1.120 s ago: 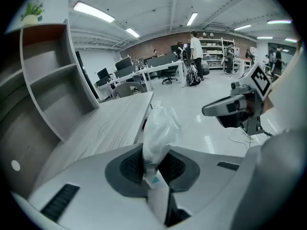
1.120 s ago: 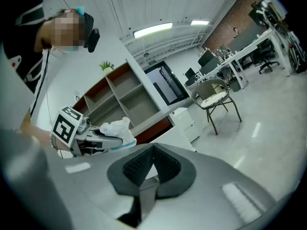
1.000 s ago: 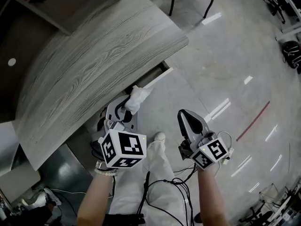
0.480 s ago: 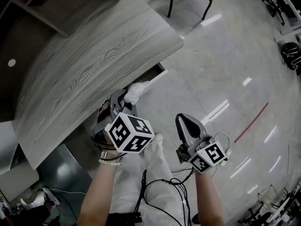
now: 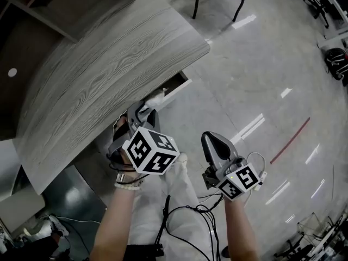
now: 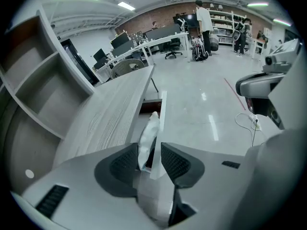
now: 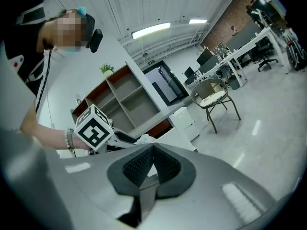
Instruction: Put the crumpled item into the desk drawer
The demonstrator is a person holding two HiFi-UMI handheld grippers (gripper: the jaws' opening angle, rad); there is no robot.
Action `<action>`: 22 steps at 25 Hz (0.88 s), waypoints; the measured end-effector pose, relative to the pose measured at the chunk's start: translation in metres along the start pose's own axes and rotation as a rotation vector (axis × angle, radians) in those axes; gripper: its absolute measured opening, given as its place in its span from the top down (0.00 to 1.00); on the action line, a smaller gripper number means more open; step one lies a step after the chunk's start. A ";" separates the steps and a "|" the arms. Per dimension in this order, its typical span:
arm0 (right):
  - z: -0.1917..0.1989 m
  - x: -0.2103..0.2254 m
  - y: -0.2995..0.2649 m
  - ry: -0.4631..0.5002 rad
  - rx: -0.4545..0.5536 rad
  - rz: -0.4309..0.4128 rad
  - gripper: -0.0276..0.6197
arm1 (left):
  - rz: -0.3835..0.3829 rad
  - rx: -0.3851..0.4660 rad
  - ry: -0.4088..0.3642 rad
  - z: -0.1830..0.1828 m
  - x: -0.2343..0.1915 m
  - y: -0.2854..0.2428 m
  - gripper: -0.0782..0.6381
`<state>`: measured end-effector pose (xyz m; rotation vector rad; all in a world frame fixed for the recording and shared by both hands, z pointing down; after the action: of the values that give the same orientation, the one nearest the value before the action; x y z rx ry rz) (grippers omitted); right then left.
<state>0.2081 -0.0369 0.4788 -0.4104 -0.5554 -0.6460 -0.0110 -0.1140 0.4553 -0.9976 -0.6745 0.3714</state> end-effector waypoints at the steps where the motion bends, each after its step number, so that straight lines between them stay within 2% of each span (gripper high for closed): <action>1: 0.000 0.000 0.000 0.001 0.001 0.001 0.94 | -0.001 0.005 0.000 0.000 0.000 0.001 0.70; 7: -0.009 -0.007 0.003 0.066 0.002 0.053 0.94 | -0.002 0.033 -0.027 0.003 -0.001 0.014 0.70; 9: -0.017 -0.015 0.003 0.123 0.002 0.090 0.94 | -0.011 0.071 -0.039 0.004 -0.004 0.023 0.75; 12: -0.033 -0.031 0.003 0.237 -0.002 0.147 0.94 | 0.005 0.166 -0.019 0.003 -0.011 0.041 0.86; 16: -0.051 -0.061 0.006 0.346 -0.009 0.189 0.94 | 0.064 0.308 0.028 0.002 -0.021 0.072 0.88; 22: -0.082 -0.107 0.016 0.441 0.010 0.208 0.94 | 0.081 0.516 0.052 0.003 -0.048 0.136 0.88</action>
<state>0.1765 -0.0191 0.3479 -0.2987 -0.0943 -0.5116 -0.0472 -0.0710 0.3220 -0.5410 -0.4570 0.5558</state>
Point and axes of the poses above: the fingertips, and each gripper's own axes: y backward along the fingers, x to its right, z out of its underside, the point moved 9 cm from there along y, backward along the fingers, and after that the axes turned 1 degree about z, right-handed, at the moved point
